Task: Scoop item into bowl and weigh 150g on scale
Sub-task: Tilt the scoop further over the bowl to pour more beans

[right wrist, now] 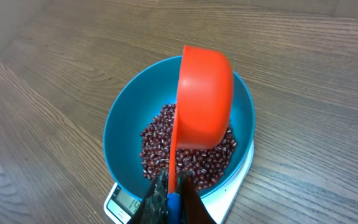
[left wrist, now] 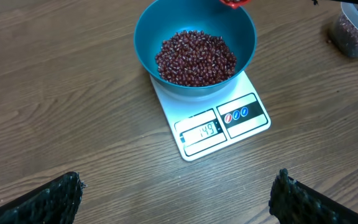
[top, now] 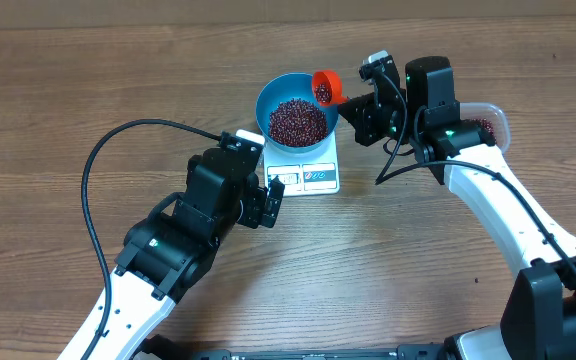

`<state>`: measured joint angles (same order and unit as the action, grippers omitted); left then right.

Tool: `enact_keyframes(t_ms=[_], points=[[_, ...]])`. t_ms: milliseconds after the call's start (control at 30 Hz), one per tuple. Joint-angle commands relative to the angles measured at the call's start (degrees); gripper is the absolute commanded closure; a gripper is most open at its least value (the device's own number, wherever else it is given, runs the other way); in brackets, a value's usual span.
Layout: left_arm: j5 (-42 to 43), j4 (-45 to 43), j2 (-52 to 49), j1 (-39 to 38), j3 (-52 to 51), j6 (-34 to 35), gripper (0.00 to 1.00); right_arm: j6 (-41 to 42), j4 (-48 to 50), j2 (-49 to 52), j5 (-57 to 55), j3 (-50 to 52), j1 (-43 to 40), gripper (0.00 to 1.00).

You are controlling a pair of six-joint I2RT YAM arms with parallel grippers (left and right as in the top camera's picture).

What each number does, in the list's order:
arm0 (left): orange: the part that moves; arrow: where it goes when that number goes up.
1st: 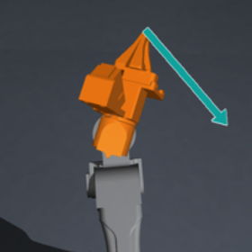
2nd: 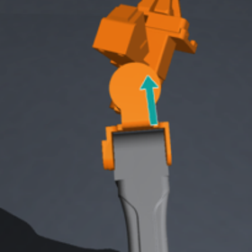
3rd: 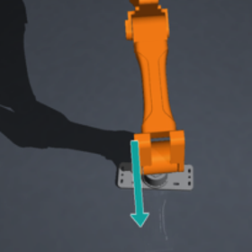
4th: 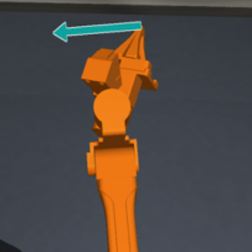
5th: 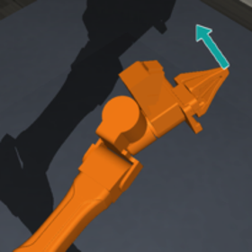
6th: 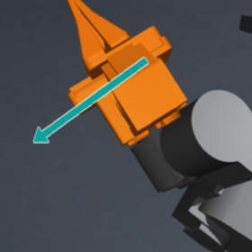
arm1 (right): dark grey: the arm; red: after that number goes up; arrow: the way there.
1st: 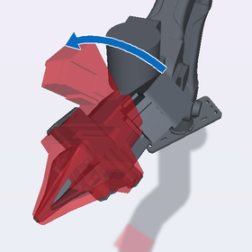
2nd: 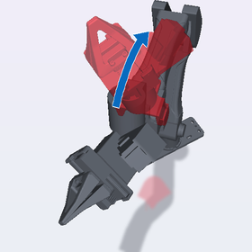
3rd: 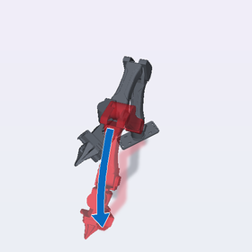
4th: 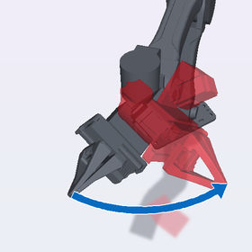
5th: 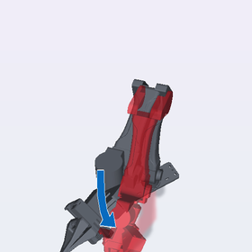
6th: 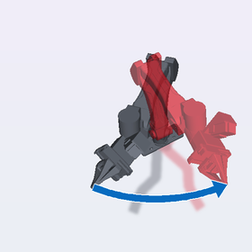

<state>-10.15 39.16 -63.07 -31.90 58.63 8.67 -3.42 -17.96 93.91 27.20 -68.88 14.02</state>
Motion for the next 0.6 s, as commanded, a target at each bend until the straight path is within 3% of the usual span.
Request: enact_keyframes(t_ms=[0, 300, 567], points=[[-0.8, -0.2, -0.3, -0.3, -0.1, 0.2, 0.0, -0.9, -0.1, -0.5, -1.6, -0.5, 0.4, 0.96], [-0.8, -0.2, -0.3, -0.3, -0.1, 0.2, 0.01, 1.6, 0.4, -0.5, 0.0, -0.5, 0.3, 0.96], [-0.8, -0.1, -0.3, -0.3, -0.1, 0.2, 0.01, -1.9, -0.1, -0.5, 2.0, -0.5, 0.6, 0.96]])
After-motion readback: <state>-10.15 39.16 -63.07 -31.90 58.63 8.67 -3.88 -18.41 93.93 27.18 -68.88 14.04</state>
